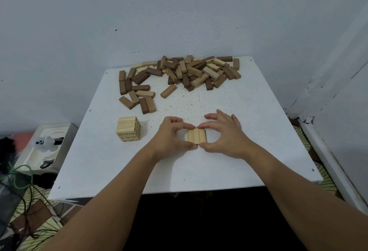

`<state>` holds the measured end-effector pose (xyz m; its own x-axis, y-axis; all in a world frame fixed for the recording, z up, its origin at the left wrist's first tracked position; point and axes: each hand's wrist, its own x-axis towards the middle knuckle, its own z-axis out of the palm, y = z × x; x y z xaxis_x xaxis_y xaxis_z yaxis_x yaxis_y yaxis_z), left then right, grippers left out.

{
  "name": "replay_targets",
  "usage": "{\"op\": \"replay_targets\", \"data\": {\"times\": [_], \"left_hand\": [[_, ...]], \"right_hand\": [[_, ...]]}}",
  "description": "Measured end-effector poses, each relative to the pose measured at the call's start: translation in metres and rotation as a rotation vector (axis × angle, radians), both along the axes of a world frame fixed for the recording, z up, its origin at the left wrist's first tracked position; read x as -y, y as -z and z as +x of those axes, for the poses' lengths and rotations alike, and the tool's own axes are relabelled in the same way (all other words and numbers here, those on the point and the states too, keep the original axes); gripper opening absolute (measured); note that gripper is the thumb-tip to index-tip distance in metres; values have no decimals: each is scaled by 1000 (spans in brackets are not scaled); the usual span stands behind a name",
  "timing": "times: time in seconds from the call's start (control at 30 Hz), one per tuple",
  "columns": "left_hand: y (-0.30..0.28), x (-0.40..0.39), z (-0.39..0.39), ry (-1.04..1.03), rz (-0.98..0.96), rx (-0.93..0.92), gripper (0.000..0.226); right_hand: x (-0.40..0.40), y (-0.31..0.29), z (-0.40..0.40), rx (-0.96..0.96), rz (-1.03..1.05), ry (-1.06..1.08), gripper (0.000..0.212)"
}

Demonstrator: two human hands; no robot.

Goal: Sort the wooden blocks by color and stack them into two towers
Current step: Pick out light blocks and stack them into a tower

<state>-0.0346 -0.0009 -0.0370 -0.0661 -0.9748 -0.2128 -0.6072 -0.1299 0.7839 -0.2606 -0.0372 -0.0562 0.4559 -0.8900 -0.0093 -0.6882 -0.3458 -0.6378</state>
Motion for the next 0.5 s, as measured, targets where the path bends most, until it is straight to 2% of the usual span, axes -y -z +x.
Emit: {"op": "replay_targets", "data": {"times": [0.5], "left_hand": [[1,1,1,9,3,-7,55]], "right_hand": [[-6,1,6,-31,-86,39,58]]}}
